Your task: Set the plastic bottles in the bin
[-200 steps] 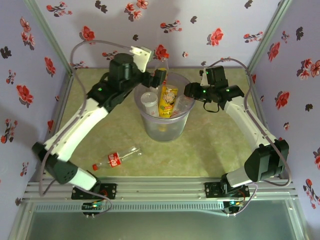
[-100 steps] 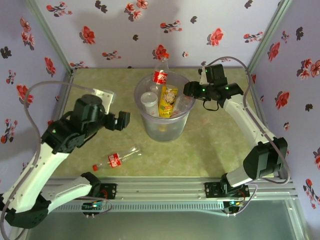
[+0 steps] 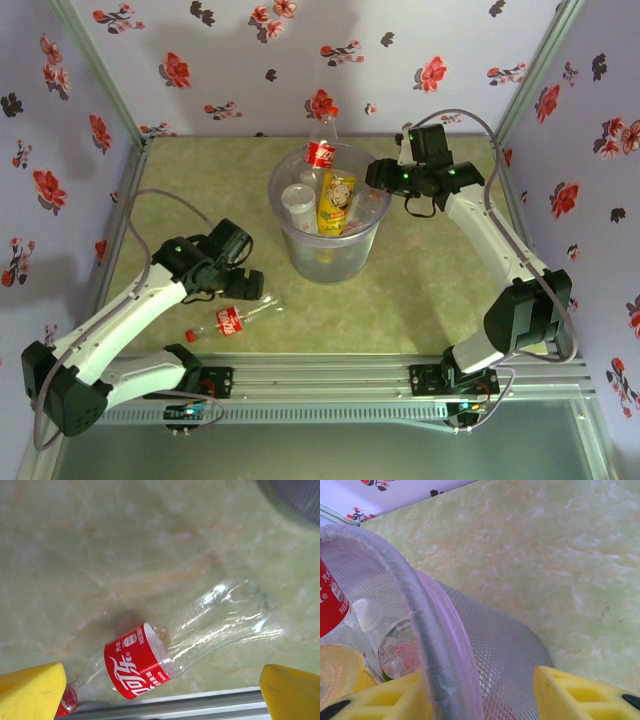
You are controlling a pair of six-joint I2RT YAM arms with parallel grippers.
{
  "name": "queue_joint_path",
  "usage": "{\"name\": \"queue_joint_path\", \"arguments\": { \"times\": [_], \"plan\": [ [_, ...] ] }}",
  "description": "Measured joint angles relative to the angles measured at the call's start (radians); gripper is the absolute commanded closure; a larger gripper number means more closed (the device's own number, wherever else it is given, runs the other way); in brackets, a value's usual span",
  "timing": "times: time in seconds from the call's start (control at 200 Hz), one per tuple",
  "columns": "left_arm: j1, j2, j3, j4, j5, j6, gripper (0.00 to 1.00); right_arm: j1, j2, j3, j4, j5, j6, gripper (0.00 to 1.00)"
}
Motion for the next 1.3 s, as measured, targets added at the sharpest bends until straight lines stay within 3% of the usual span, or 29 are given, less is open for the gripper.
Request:
{"name": "queue_joint_path", "arguments": {
  "times": [0.5,1.015,1.24,1.3],
  "plan": [
    [-0.128,0.043,-0.174,0.144,0.071,-0.045,0.0,0.0,0.01,0.012,0.0,0.0,0.0,0.45],
    [-0.138,0.204,-0.234,0.247,-0.018,-0.009,0.0,0.0,0.011,0.013,0.0,-0.001,0.0,0.46],
    [-0.09,0.218,-0.268,0.288,-0.074,-0.045,0.0,0.0,0.011,0.013,0.0,-0.001,0.0,0.46],
    [-0.069,0.218,-0.274,0.301,-0.088,-0.051,0.06,0.0,0.011,0.013,0.0,-0.001,0.001,0.46]
  ]
}}
